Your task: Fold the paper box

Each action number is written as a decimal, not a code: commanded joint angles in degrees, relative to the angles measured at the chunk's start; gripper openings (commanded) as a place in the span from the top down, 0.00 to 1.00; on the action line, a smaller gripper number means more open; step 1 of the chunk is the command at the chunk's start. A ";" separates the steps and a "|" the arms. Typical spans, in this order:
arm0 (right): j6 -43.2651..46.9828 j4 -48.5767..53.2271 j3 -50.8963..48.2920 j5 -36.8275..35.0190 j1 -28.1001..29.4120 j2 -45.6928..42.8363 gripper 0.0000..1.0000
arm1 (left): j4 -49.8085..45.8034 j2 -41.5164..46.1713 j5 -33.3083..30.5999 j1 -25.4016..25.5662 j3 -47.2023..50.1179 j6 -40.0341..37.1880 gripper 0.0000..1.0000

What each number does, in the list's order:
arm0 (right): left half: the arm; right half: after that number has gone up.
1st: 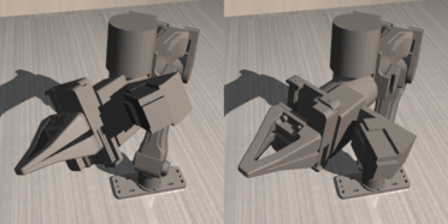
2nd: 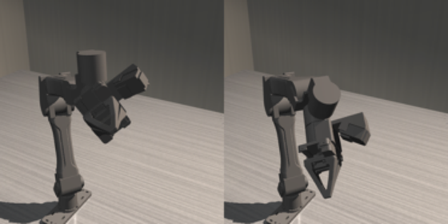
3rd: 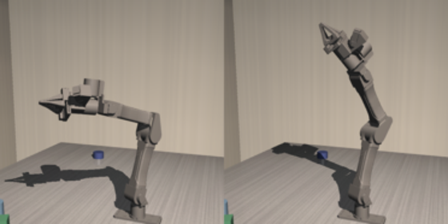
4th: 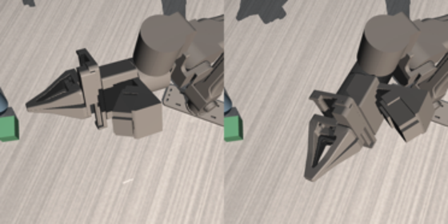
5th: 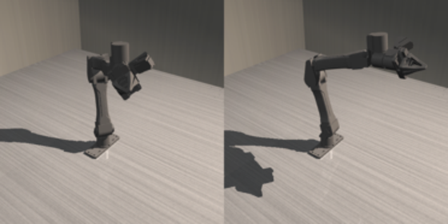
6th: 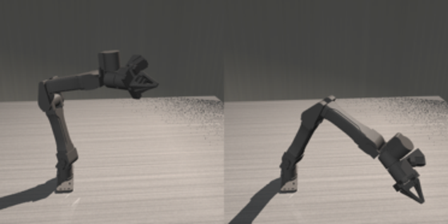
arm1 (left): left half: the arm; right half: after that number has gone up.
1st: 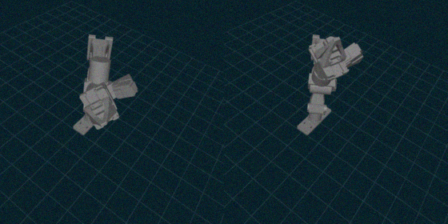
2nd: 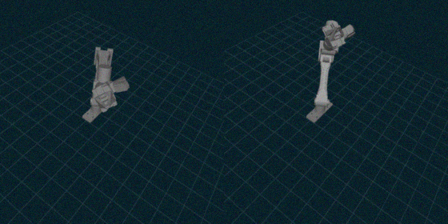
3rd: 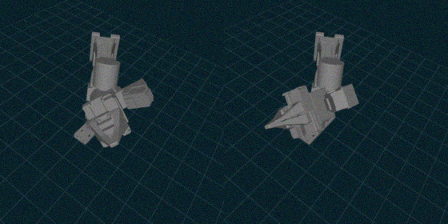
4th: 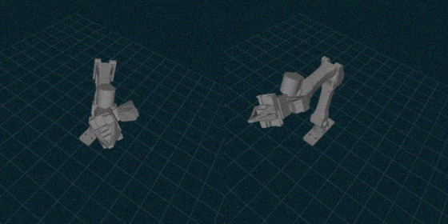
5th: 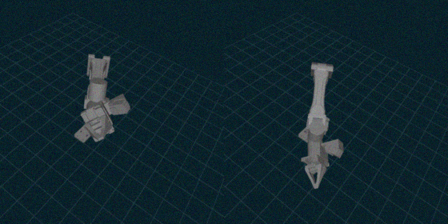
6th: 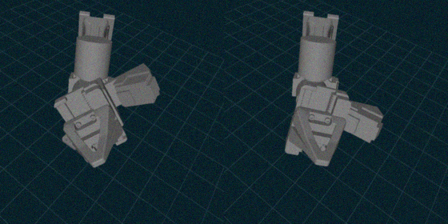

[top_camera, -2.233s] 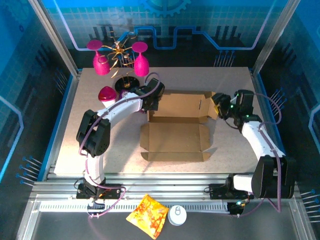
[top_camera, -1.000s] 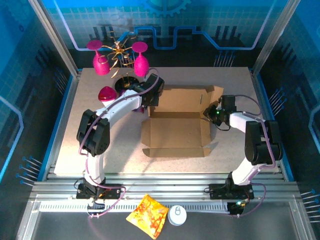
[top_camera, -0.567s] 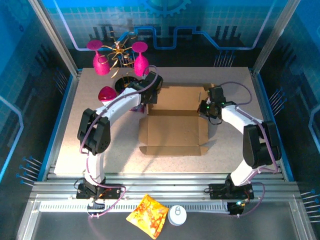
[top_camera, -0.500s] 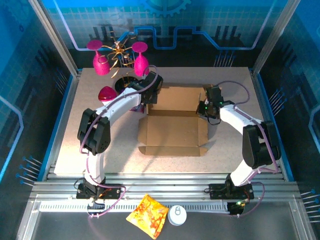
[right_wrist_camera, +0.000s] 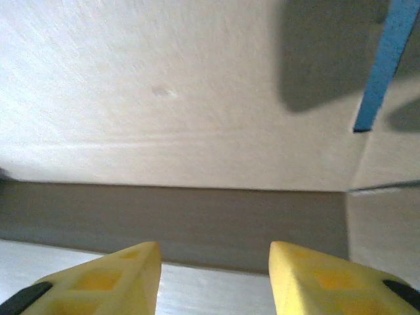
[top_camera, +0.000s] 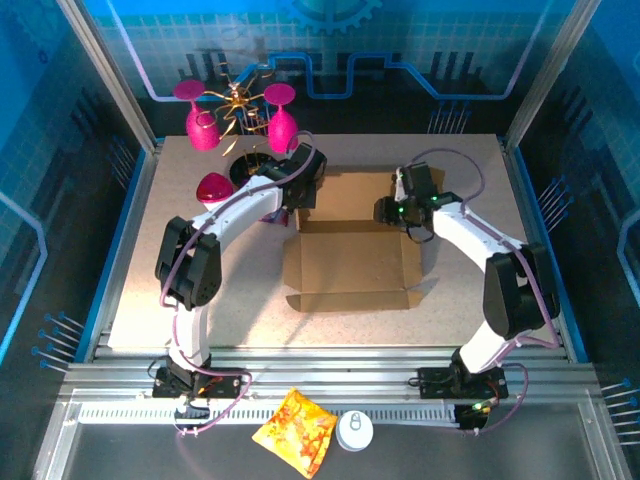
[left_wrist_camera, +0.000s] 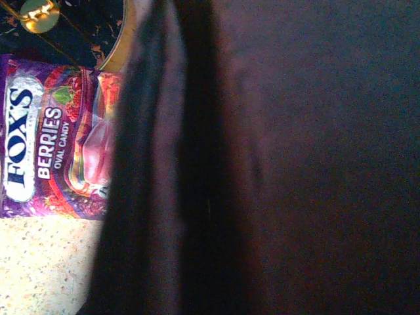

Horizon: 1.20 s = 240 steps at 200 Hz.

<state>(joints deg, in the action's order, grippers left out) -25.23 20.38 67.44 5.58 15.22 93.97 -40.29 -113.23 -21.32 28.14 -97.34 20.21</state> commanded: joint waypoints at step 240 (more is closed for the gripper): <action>20.28 2.63 9.11 3.70 -15.98 1.99 1.00 | -0.07 0.45 11.39 -5.32 -3.45 -2.17 1.00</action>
<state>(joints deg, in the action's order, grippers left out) -5.98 20.21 73.91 19.31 -4.25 97.06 -39.20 -113.21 -11.51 22.87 -98.63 17.45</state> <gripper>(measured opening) 0.075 0.086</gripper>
